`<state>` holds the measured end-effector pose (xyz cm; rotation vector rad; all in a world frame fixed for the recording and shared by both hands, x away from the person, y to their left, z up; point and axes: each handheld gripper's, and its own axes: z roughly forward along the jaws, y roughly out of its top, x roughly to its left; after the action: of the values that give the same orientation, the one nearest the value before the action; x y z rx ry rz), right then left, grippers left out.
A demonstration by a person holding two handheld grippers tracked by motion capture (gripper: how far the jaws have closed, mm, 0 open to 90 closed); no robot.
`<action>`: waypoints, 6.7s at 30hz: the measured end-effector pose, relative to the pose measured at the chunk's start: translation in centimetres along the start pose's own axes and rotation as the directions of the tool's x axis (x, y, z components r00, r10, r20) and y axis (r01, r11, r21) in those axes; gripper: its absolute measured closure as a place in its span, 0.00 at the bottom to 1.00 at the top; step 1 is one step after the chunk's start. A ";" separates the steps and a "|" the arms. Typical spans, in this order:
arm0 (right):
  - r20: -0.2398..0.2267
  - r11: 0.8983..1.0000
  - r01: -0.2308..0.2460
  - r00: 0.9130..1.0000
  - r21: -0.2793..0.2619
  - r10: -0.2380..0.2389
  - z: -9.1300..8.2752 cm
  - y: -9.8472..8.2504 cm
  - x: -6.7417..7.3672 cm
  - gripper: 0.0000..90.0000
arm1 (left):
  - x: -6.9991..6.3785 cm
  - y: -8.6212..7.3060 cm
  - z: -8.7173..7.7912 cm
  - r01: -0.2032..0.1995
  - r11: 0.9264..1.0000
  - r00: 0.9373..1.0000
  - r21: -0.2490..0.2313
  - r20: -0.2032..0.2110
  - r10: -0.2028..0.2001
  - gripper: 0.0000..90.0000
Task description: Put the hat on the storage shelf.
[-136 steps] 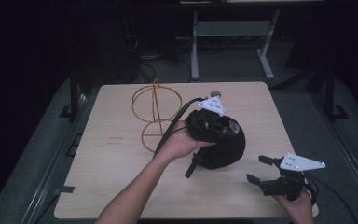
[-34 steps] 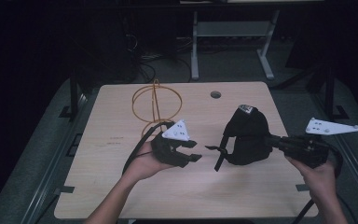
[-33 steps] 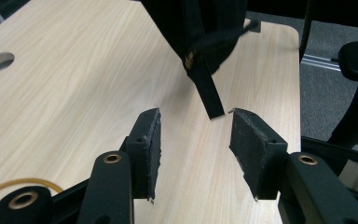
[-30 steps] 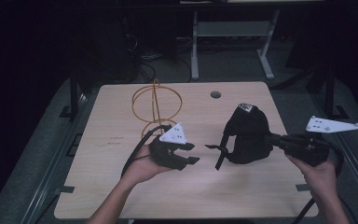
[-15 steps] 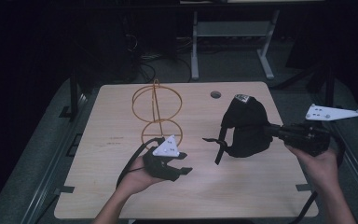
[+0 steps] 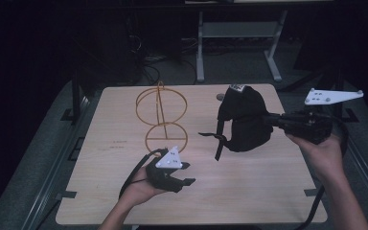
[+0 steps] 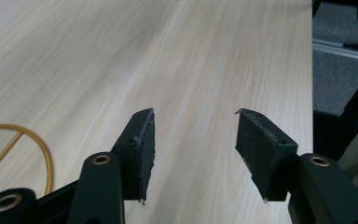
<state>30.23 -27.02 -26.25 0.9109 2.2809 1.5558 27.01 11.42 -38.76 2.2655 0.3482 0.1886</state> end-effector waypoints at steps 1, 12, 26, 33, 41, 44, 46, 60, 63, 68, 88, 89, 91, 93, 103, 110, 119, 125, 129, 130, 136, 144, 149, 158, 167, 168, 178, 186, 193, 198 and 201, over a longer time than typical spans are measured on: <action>-0.001 1.000 0.004 1.000 -0.001 -0.004 0.1 0.3 0.1 0.95 | 0.0 -0.1 0.0 -0.001 1.000 1.000 0.001 0.000 0.001 0.51; -0.030 0.999 0.034 0.999 0.003 -0.034 1.4 3.1 0.6 0.95 | 0.1 -1.2 0.2 0.027 0.999 1.000 0.018 -0.015 -0.026 0.44; -0.072 0.998 0.067 0.995 0.005 -0.066 3.6 6.5 1.3 0.95 | 0.2 -1.5 0.5 0.030 0.999 0.999 0.023 -0.023 -0.030 0.39; -0.088 0.996 0.091 0.992 0.007 -0.091 5.1 8.7 2.0 0.95 | 0.3 -1.6 0.3 0.027 1.000 0.999 0.015 -0.029 -0.027 0.38; -0.113 0.994 0.112 0.988 0.013 -0.110 7.2 10.6 2.8 0.95 | 0.1 -1.6 0.5 0.038 0.999 0.999 0.020 -0.018 -0.038 0.38; -0.123 0.994 0.112 0.986 0.017 -0.109 8.0 11.2 3.1 0.95 | 0.1 -1.5 0.5 0.034 0.999 0.999 0.022 -0.019 -0.033 0.38; -0.135 0.993 0.113 0.985 0.014 -0.110 8.5 11.6 3.2 0.95 | 0.0 -1.5 0.5 0.029 0.999 0.999 0.016 -0.018 -0.029 0.38; -0.179 0.990 0.137 0.976 0.041 -0.127 12.0 14.0 4.3 0.95 | 0.3 -1.6 0.2 0.019 1.000 1.000 0.017 -0.022 -0.019 0.38; -0.184 0.990 0.133 0.976 0.054 -0.121 12.7 14.3 4.6 0.94 | 0.3 -1.6 0.2 0.026 1.000 1.000 0.010 -0.016 -0.026 0.38; -0.188 0.987 0.141 0.974 0.071 -0.126 14.0 15.1 4.8 0.94 | 0.4 -1.4 0.1 0.018 1.000 1.000 0.006 -0.014 -0.018 0.38; -0.199 0.982 0.131 0.975 0.138 -0.102 19.4 16.9 5.0 0.94 | 0.7 -1.5 0.0 0.011 1.000 1.000 0.008 -0.021 -0.011 0.38; -0.201 0.982 0.126 0.975 0.142 -0.096 19.6 16.9 5.0 0.94 | 0.7 -1.5 0.0 0.008 1.000 1.000 0.011 -0.020 -0.008 0.38; -0.198 0.981 0.124 0.976 0.147 -0.094 20.1 17.0 5.0 0.94 | 0.7 -1.5 0.0 0.008 1.000 1.000 0.007 -0.018 -0.007 0.38; -0.199 0.981 0.120 0.976 0.153 -0.088 20.7 17.0 5.1 0.94 | 0.6 -1.5 0.0 0.014 1.000 1.000 0.005 -0.014 -0.014 0.38; -0.211 0.979 0.097 0.976 0.180 -0.058 23.5 17.0 5.2 0.94 | 0.4 -1.5 0.1 0.005 1.000 1.000 0.003 -0.011 -0.005 0.38; -0.201 0.982 0.072 0.979 0.177 -0.036 24.8 16.9 5.1 0.93 | 0.2 -1.5 0.4 0.002 1.000 1.000 0.001 -0.002 -0.002 0.38; -0.154 0.973 0.031 0.988 0.228 0.004 26.2 15.8 4.8 0.55 | 0.1 -1.5 0.5 0.000 1.000 1.000 0.007 -0.002 0.000 0.38; -0.161 0.974 0.011 0.987 0.225 0.026 25.4 15.0 4.1 0.51 | 0.2 -1.7 0.5 0.007 1.000 1.000 0.008 -0.004 -0.007 0.38; -0.167 0.975 -0.001 0.985 0.221 0.039 24.7 14.6 3.5 0.49 | 0.3 -1.8 0.6 0.009 1.000 1.000 0.009 -0.005 -0.009 0.38; -0.170 0.976 -0.001 0.985 0.218 0.039 24.4 14.6 3.4 0.48 | 0.3 -1.8 0.6 0.011 1.000 1.000 0.011 -0.006 -0.011 0.38; -0.171 0.977 -0.008 0.984 0.212 0.045 23.4 14.1 2.7 0.44 | 0.5 -1.9 0.5 0.023 1.000 1.000 0.015 -0.012 -0.023 0.37; -0.174 0.978 -0.031 0.982 0.205 0.068 22.1 13.7 2.0 0.38 | 0.7 -2.2 0.4 0.032 0.999 0.999 0.016 -0.022 -0.032 0.35; -0.183 0.980 -0.032 0.981 0.196 0.068 21.4 13.4 1.7 0.36 | 0.9 -2.4 0.5 0.045 0.999 0.999 0.016 -0.023 -0.045 0.35; -0.194 0.980 -0.049 0.977 0.191 0.087 20.4 12.7 1.0 0.31 | 1.0 -2.5 0.4 0.051 0.999 0.998 0.014 -0.026 -0.050 0.35; -0.194 0.982 -0.056 0.977 0.178 0.091 19.3 11.9 0.5 0.29 | 1.0 -2.5 0.4 0.048 0.999 0.999 0.017 -0.025 -0.047 0.35; -0.194 0.982 -0.057 0.977 0.179 0.092 19.2 11.8 0.4 0.29 | 1.0 -2.5 0.4 0.044 0.999 0.999 0.019 -0.026 -0.043 0.35; -0.190 0.982 -0.076 0.976 0.175 0.110 17.9 10.7 -0.3 0.27 | 1.0 -2.6 0.4 0.048 0.999 0.998 0.011 -0.030 -0.047 0.34; -0.189 0.982 -0.078 0.976 0.172 0.111 16.8 9.9 -0.6 0.26 | 0.9 -2.5 0.5 0.050 0.999 0.998 0.009 -0.031 -0.050 0.34; -0.185 0.982 -0.081 0.976 0.168 0.112 16.0 9.3 -1.0 0.26 | 1.0 -2.5 0.5 0.046 0.999 0.998 0.010 -0.033 -0.045 0.34; -0.175 0.982 -0.090 0.977 0.169 0.119 15.5 8.7 -1.3 0.26 | 1.0 -2.5 0.6 0.051 0.999 0.998 0.012 -0.036 -0.051 0.34; -0.177 0.981 -0.089 0.977 0.171 0.120 15.2 8.5 -1.5 0.25 | 1.0 -2.6 0.5 0.044 0.999 0.998 0.018 -0.038 -0.043 0.34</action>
<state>42.20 -14.43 -25.04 0.9780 2.5612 1.5764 27.62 12.97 -41.03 2.2732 0.4204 0.2062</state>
